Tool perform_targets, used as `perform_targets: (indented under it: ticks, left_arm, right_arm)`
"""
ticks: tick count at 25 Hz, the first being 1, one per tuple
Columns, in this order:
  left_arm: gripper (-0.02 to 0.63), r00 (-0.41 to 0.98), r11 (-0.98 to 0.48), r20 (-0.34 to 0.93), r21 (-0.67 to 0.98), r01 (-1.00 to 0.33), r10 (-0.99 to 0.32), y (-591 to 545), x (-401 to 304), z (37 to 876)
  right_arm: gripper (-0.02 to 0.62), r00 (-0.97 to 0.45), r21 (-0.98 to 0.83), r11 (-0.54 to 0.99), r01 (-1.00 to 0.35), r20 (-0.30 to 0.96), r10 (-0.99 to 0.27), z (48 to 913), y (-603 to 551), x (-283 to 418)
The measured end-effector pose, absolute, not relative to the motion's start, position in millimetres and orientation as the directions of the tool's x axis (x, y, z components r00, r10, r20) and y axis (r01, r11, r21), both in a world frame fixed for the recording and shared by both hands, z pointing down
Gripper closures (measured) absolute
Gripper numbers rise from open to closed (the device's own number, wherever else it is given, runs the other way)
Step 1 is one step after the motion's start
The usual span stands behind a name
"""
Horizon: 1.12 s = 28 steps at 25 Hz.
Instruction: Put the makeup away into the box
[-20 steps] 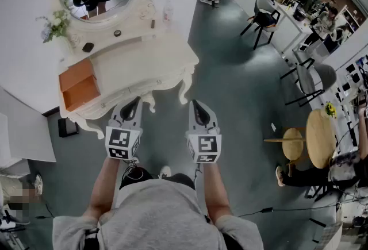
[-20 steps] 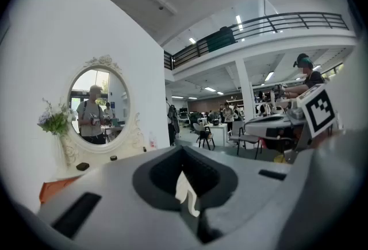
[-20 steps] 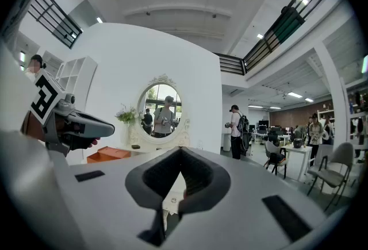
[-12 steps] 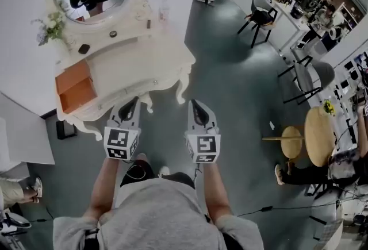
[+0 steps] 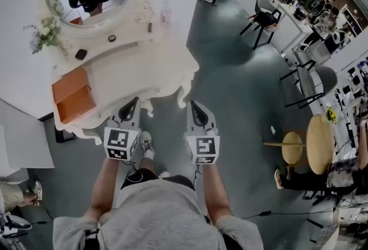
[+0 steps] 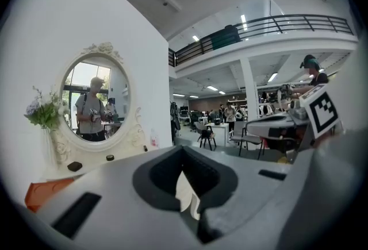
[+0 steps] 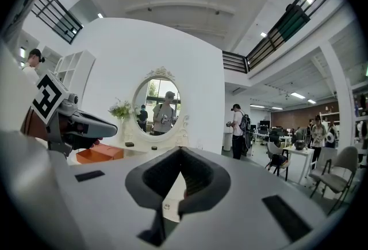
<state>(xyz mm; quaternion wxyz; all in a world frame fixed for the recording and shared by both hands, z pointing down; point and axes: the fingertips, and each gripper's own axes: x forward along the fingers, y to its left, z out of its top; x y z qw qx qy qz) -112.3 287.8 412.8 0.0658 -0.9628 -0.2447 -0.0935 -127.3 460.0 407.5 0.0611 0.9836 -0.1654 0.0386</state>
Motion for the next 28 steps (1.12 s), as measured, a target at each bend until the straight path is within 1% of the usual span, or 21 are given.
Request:
perform_targets:
  ticks: [15, 21, 28]
  left_arm:
    - [0.606, 0.849, -0.877, 0.276, -0.042, 0.479, 0.45, 257, 61, 425]
    - [0.606, 0.84, -0.875, 0.295, -0.022, 0.483, 0.456, 236, 116, 435]
    - [0.606, 0.837, -0.877, 0.305, -0.008, 0.48, 0.455, 211, 167, 446]
  right_arm:
    - [0.588, 0.924, 0.078, -0.928, -0.365, 0.149, -0.352, 416, 417, 52]
    - [0.588, 0.921, 0.074, -0.928, -0.365, 0.17, -0.349, 421, 393, 111]
    - [0.588, 0.915, 0.08, -0.925, -0.371, 0.199, -0.35, 431, 367, 164]
